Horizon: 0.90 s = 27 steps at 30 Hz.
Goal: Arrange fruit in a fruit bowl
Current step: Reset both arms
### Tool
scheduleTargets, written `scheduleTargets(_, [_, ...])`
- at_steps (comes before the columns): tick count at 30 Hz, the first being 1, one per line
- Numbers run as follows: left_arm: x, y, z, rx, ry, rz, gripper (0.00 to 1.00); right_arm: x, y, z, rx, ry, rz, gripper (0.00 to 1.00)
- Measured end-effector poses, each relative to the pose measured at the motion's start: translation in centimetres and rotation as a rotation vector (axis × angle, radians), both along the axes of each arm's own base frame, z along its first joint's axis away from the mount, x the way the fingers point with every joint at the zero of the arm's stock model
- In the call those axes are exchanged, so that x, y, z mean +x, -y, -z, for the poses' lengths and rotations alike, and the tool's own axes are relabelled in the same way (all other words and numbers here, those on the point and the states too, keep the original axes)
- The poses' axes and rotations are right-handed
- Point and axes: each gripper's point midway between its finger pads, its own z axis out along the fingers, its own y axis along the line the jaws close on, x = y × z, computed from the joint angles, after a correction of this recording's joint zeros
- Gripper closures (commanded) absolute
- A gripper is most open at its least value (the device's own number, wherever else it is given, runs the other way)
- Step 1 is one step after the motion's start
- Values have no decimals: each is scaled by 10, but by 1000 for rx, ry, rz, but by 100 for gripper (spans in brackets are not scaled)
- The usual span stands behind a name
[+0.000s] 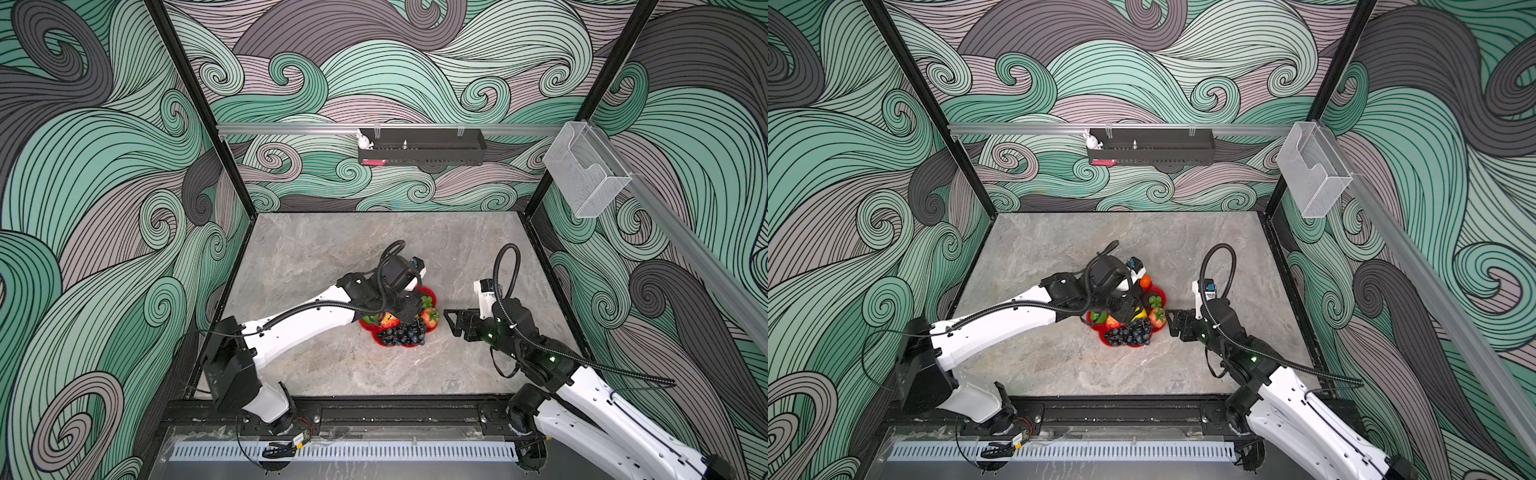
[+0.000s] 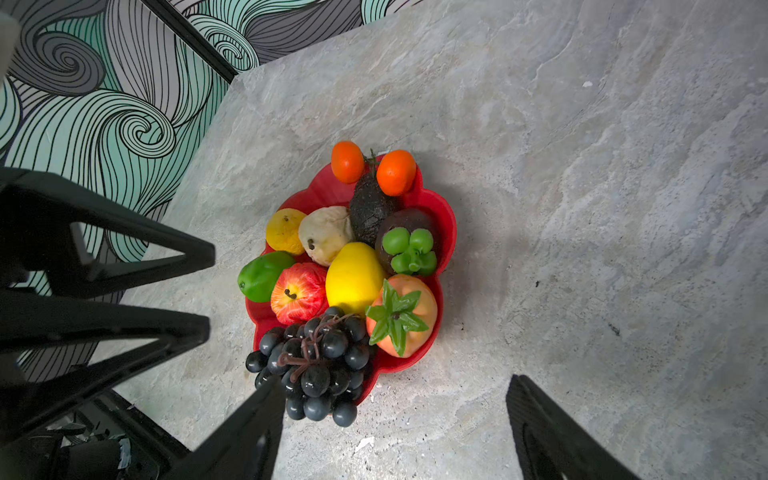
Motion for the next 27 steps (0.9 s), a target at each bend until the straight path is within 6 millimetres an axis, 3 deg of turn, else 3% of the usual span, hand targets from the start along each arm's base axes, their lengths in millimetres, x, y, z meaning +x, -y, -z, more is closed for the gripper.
scheduleTargets(7, [39,-102,-37,22,359,-352,23,10,20,-37,-35,121,83,13])
scheduleTargets(10, [56,-148,-47,44,482,-542,1,16,30,-54,-62,183,128,5])
scheduleTargets(13, [69,-199,-47,84,571,-754,1,23,41,-62,-115,226,179,0])
scheduleTargets(18, [78,-270,-23,237,650,-1019,1,42,53,-58,-243,312,240,0])
scheduleTargets(23, [75,-326,8,336,640,-1156,1,62,73,-26,-372,376,337,0])
scheduleTargets(27, [71,-365,13,359,638,-1271,1,90,87,-6,-490,363,408,0])
